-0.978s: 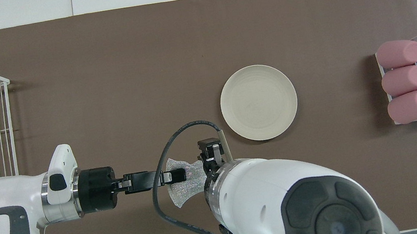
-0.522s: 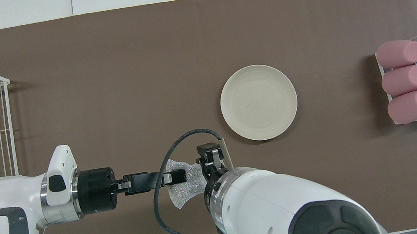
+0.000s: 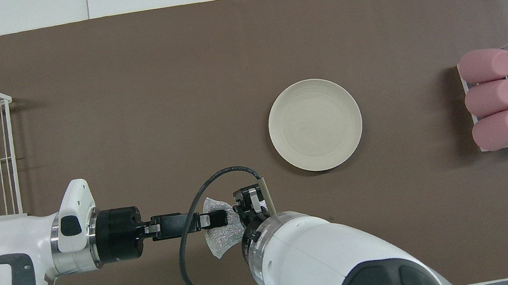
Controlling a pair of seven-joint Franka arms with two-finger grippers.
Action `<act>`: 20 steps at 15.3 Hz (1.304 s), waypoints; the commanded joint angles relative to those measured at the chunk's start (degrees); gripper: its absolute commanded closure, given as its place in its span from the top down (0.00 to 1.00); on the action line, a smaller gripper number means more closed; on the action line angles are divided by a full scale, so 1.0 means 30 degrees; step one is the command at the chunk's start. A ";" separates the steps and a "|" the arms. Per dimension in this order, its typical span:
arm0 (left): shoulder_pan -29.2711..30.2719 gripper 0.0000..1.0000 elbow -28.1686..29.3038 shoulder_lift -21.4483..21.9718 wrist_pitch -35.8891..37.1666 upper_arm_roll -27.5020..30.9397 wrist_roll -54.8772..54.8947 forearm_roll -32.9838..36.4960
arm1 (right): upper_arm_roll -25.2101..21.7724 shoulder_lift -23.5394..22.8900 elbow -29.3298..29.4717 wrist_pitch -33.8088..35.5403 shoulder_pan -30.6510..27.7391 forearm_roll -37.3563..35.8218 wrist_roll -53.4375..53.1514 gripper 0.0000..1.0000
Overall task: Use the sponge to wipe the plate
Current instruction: 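Grasp the sponge with the right gripper and open the left gripper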
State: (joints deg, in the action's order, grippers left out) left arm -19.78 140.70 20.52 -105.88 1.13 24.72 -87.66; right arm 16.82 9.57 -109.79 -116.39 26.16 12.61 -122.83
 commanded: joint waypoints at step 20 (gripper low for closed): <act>0.0354 1.00 0.0358 0.0777 0.0168 0.0268 -0.1263 0.2614 | 0.0049 -0.2800 -0.1488 -0.4817 -0.3330 0.0279 0.8393 0.00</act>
State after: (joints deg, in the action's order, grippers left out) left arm -19.61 141.30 21.54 -104.99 1.70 23.25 -82.60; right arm 16.33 6.71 -113.78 -124.95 17.00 12.62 -100.60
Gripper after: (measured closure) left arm 0.000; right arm 0.912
